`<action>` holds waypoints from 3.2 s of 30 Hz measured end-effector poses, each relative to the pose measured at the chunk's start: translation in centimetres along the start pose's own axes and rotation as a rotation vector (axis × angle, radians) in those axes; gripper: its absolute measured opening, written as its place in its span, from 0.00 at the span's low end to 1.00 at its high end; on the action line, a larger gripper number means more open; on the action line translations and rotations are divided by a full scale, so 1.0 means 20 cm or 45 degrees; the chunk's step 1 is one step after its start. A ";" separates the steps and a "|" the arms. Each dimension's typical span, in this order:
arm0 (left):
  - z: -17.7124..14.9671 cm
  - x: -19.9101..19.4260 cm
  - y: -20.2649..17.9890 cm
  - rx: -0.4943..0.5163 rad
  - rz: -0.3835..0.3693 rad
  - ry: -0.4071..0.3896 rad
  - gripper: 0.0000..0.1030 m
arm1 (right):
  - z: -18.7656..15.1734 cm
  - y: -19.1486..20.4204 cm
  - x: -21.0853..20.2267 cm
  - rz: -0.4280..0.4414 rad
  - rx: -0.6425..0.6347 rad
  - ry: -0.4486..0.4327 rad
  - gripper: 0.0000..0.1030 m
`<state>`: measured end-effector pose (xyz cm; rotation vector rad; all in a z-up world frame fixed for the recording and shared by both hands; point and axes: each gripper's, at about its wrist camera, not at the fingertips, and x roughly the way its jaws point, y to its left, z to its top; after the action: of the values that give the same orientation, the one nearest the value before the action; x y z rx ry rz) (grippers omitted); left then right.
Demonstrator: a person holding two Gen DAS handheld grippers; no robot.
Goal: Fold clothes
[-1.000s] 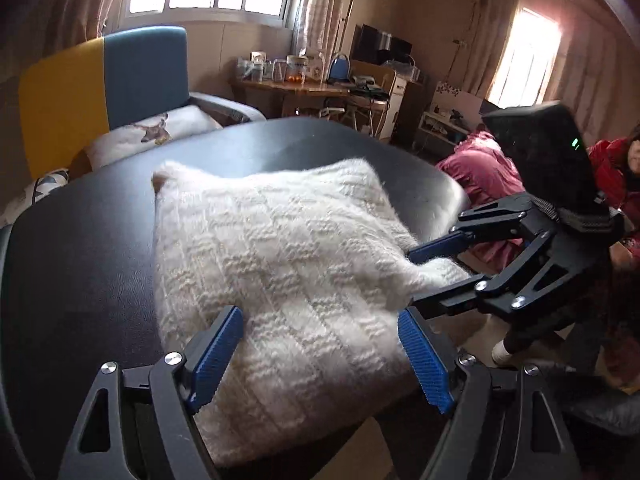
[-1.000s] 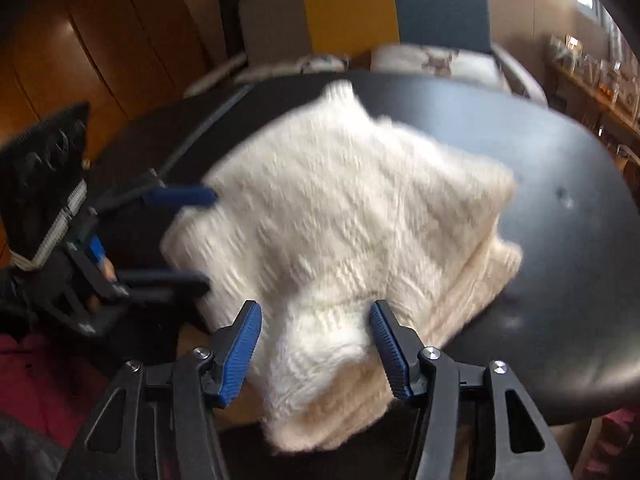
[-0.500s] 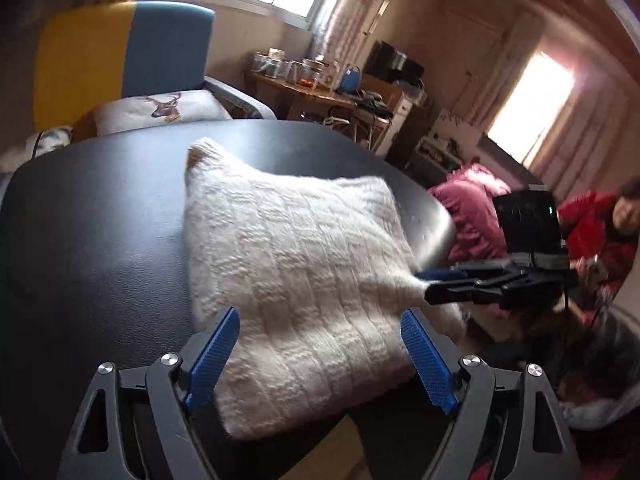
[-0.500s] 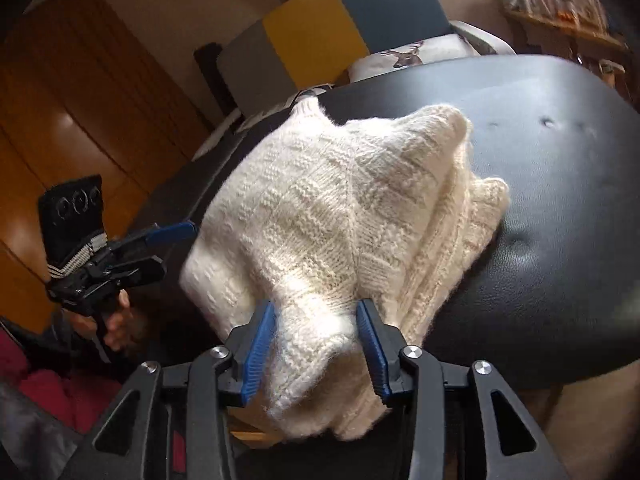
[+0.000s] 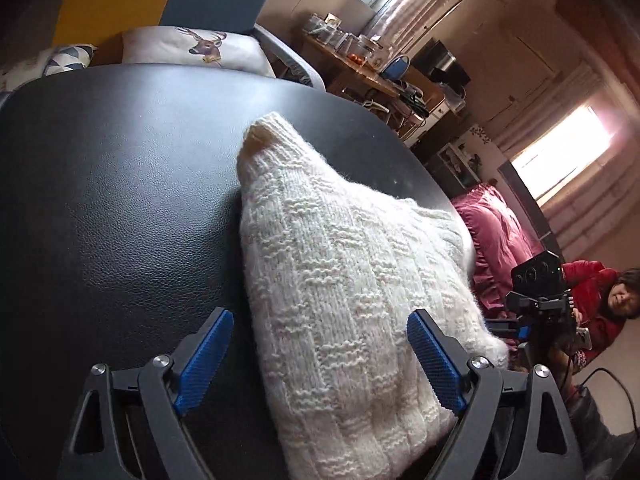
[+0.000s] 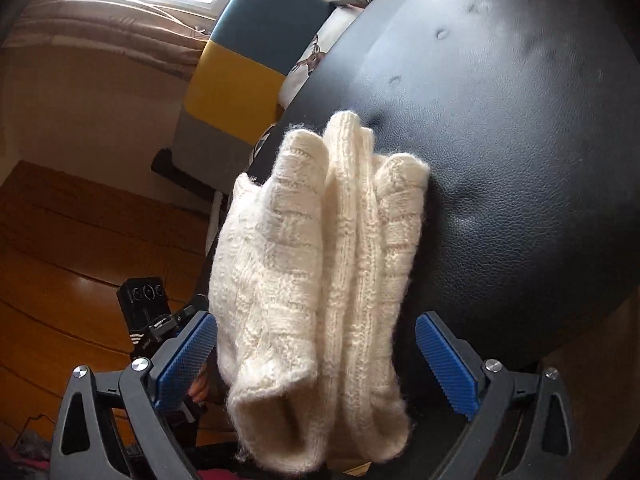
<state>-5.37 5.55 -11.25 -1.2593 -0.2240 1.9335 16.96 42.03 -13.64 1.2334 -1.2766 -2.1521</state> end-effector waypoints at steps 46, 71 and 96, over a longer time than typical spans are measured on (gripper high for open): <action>0.73 0.46 -1.05 0.524 -0.353 -0.107 0.48 | 0.42 0.22 -0.45 -0.211 -0.280 -0.558 0.44; 0.85 1.03 -1.24 0.730 0.007 -0.022 0.81 | 0.80 0.14 -0.50 -0.841 -0.775 -0.609 0.51; 0.56 0.94 -1.30 0.641 0.461 -0.179 0.93 | 0.62 -0.02 -0.35 -1.013 -0.504 -0.721 0.51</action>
<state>-4.54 38.98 -4.84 -0.8682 0.4279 2.1992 10.66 53.46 -7.79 1.0978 -0.4544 -3.2888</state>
